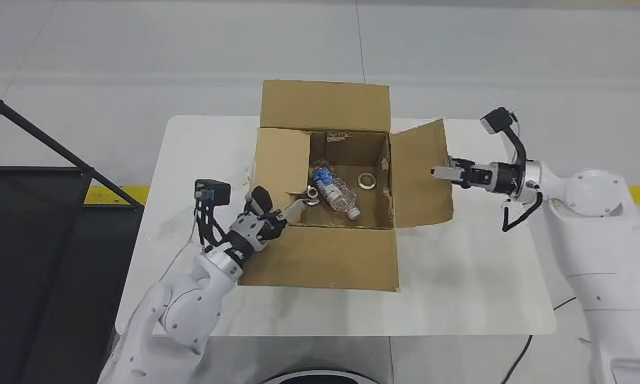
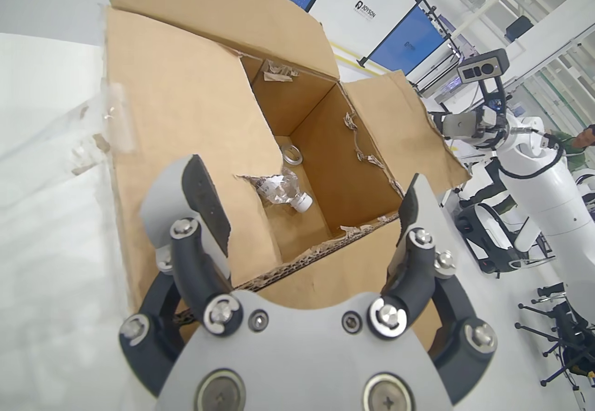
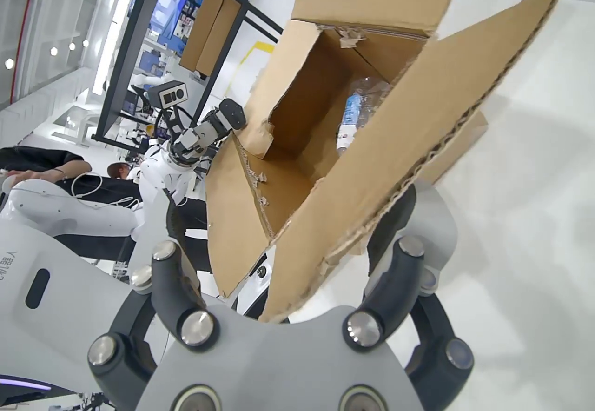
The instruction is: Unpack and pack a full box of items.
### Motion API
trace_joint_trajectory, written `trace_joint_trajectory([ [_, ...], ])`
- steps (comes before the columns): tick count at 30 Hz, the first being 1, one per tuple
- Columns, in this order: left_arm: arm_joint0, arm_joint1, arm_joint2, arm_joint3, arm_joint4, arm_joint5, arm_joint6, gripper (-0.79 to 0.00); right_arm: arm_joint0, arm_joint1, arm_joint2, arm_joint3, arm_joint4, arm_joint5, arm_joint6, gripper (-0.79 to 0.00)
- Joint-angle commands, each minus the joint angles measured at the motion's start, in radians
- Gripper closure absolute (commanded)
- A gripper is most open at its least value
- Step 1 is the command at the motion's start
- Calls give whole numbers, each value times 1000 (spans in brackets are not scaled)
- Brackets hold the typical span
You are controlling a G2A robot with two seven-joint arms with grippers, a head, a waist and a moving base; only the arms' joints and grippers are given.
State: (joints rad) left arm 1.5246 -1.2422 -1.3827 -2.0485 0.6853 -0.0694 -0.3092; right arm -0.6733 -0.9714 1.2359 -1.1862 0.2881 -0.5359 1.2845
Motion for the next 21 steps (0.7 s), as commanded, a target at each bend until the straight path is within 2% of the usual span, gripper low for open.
trace_joint_trajectory([
  [1, 16, 1, -19, -24, -13, -2, 16, -785, 5, 6, -22, -26, 4, -7, -7, -785],
  [7, 96, 7, -140, -107, -114, -31, 66, -785, 39, 15, -92, -62, 2, -39, -39, -785],
  [13, 187, 13, -297, -121, -250, -81, 67, -785, 91, 4, -169, -51, 13, -71, -71, -785],
  [17, 239, 22, -391, -91, -312, -138, -8, -785, 127, -14, -226, -29, 8, -103, -103, -785],
  [21, 266, 37, -455, -42, -397, -241, -199, -785, 159, -37, -280, -7, -54, -102, -185, -785],
])
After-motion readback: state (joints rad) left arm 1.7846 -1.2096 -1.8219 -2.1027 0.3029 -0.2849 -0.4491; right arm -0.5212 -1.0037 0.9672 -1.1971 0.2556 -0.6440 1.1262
